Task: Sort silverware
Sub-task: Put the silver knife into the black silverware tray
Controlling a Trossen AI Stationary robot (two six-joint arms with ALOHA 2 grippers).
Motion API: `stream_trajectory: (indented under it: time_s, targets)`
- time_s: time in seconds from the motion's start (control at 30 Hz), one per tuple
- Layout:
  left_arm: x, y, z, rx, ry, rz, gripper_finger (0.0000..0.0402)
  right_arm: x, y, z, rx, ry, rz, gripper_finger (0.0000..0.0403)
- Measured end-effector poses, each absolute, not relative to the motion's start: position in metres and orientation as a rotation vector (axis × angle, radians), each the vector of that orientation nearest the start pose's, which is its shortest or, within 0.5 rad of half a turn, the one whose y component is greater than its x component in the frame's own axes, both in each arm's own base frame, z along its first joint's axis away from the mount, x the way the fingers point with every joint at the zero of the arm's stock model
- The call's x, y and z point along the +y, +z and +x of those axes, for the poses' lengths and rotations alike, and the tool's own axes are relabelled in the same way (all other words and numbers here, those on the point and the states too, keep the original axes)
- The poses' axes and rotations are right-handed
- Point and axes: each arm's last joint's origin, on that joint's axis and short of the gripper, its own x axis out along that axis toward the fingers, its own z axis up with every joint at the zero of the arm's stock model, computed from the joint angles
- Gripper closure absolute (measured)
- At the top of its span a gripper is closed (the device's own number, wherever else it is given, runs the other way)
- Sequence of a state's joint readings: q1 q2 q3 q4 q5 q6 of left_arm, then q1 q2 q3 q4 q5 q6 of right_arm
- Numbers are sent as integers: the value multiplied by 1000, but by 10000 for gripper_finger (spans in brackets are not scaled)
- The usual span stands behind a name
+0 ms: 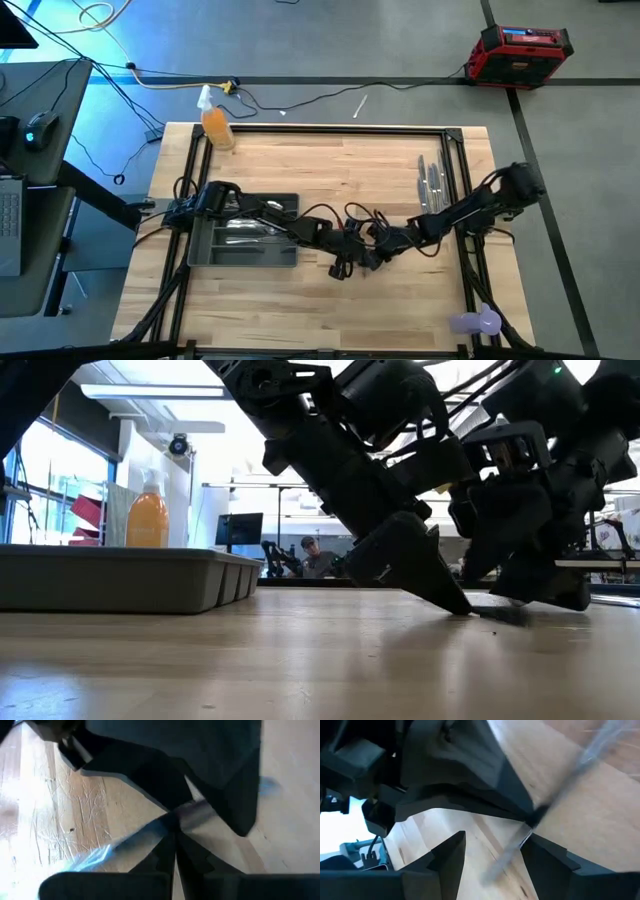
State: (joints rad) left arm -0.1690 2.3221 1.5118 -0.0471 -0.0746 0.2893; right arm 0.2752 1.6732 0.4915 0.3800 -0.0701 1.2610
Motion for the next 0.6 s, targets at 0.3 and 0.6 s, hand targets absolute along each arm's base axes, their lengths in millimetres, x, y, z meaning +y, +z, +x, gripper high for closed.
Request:
stream_trajectory:
  time_s: [0.3,0.6]
  targets:
    - [-78,85,471,822,-195,359,401,73,91,251,886,-267,1048,240]
    - [-89,86,468,839,-212,319,401,72,90,250,886,-258,1006,255]
